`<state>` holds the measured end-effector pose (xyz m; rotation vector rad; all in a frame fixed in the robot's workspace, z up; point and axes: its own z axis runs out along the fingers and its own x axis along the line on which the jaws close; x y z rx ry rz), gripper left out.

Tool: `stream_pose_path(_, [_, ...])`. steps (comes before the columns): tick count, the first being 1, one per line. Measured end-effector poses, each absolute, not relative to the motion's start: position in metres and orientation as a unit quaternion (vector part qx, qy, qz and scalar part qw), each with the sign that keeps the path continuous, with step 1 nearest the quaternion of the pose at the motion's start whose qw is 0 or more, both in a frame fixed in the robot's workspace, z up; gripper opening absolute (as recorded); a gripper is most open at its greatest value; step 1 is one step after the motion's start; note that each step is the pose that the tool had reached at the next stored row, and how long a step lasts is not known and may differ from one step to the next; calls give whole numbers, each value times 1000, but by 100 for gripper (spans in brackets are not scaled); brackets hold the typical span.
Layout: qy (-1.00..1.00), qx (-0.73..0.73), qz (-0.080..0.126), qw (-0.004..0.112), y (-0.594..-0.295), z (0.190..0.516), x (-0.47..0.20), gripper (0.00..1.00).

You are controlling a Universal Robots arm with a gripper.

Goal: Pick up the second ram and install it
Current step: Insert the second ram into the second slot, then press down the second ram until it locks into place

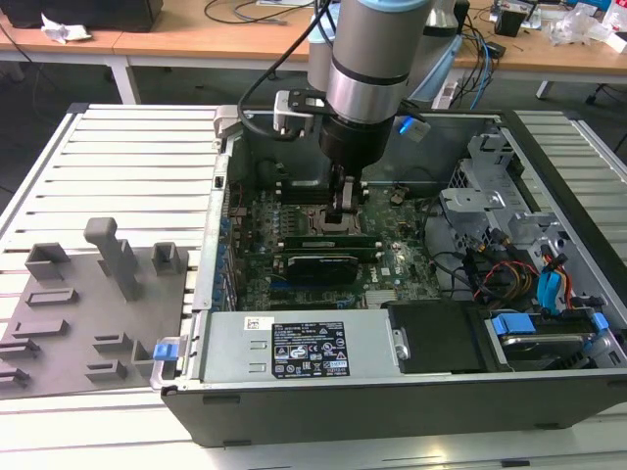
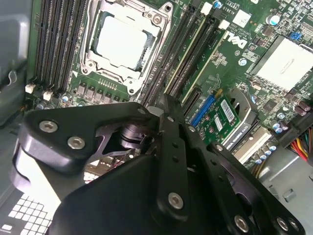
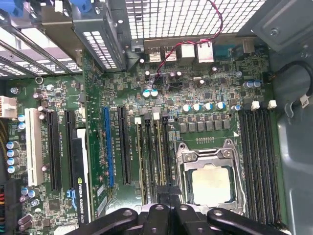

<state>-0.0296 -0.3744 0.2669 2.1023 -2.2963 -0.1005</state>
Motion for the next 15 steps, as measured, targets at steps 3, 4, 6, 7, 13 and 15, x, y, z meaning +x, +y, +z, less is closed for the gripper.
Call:
stream_pose_path(3, [-737,675,-32,13,-374,267,-30,11])
stream_pose_path(4, [-737,675,-32,13,-374,267,-30,11])
stream_pose_path(6, [-737,675,-32,13,-374,267,-29,11])
stream_pose_path(7, [-737,675,-32,13,-374,267,-29,11])
stream_pose_path(13, [-736,676,-33,16,-374,257,7,11])
stream_pose_path(15, [-735,677,-34,17,-374,244,17,11])
